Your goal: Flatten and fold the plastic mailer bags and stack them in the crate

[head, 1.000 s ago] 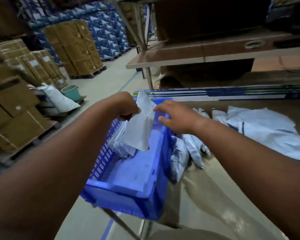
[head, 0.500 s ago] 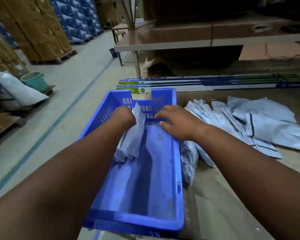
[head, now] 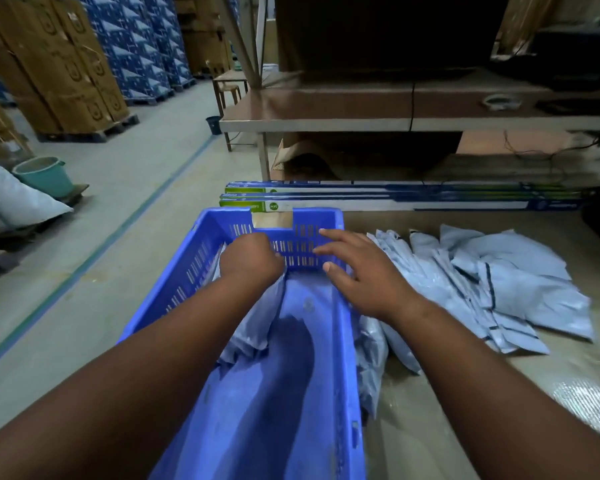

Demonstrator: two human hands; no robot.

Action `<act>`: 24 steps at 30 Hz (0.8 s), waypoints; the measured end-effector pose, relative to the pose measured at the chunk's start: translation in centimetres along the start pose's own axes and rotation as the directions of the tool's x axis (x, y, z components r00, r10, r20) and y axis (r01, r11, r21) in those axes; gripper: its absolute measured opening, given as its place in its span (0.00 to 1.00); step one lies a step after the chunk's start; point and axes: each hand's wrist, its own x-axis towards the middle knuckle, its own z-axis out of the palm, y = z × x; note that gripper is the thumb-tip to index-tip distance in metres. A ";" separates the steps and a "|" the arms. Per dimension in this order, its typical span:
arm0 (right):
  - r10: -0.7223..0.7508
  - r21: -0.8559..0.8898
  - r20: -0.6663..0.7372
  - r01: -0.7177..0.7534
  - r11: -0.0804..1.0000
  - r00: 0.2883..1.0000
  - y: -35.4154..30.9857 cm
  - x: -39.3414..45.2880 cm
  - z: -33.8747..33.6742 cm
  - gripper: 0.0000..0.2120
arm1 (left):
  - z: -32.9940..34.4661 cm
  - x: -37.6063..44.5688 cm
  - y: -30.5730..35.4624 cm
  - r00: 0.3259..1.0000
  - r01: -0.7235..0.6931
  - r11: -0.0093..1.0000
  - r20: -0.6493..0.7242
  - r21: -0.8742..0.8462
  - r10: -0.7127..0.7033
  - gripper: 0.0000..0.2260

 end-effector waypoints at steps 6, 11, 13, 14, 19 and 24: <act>0.194 -0.012 -0.229 -0.202 0.979 0.954 5.9 -6.7 -2.6 0.12 | -2.8 -2.9 8.6 0.952 -0.282 0.959 -0.127 -0.025 0.277 0.13; 0.333 -0.118 -0.264 -0.373 0.920 0.905 12.4 -13.1 -6.6 0.12 | -2.4 -5.7 15.7 0.914 -0.404 0.915 -0.030 -0.013 0.404 0.14; 0.413 -0.148 -0.279 -0.464 0.873 0.867 15.0 -15.2 -8.5 0.13 | -1.3 -6.4 18.4 0.897 -0.441 0.897 0.019 0.016 0.441 0.15; 0.451 -0.172 -0.286 -0.508 0.844 0.846 16.3 -16.3 -9.5 0.15 | -0.7 -6.7 19.8 0.889 -0.457 0.889 0.040 0.026 0.456 0.15; 0.640 -0.448 -0.209 -0.654 0.610 0.740 22.5 -20.2 -14.7 0.28 | 2.7 -8.6 26.5 0.875 -0.465 0.885 0.166 0.022 0.455 0.15; 0.729 -0.542 -0.018 -0.619 0.568 0.685 28.5 -20.9 -17.4 0.49 | 6.0 -11.1 31.9 0.876 -0.420 0.908 0.264 0.003 0.404 0.15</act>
